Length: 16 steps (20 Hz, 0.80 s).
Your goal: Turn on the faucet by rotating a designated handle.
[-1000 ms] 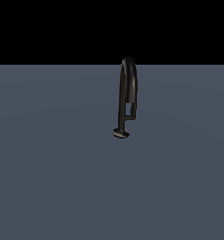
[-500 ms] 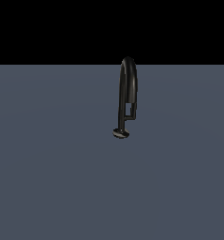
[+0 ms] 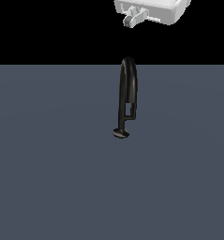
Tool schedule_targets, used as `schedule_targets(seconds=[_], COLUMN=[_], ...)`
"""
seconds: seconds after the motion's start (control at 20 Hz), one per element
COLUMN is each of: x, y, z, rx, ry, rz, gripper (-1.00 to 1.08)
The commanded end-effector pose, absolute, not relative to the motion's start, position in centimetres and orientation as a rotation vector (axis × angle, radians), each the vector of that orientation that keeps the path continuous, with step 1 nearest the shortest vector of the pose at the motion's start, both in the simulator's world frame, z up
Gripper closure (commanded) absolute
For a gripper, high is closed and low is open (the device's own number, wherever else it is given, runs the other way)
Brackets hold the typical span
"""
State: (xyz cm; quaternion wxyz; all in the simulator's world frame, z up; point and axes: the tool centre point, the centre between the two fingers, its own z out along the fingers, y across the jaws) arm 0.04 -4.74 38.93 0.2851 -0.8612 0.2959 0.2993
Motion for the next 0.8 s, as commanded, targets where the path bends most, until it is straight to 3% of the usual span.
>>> schedule_targets(seconds=[0.0, 0.75], x=[1.2, 6.8], y=[-5.2, -7.9], z=[37.7, 28.1], rx=[-2.241, -1.802], ry=[0.825, 1.029], rz=[0.839, 1.066], gripper=[1.08, 1.08])
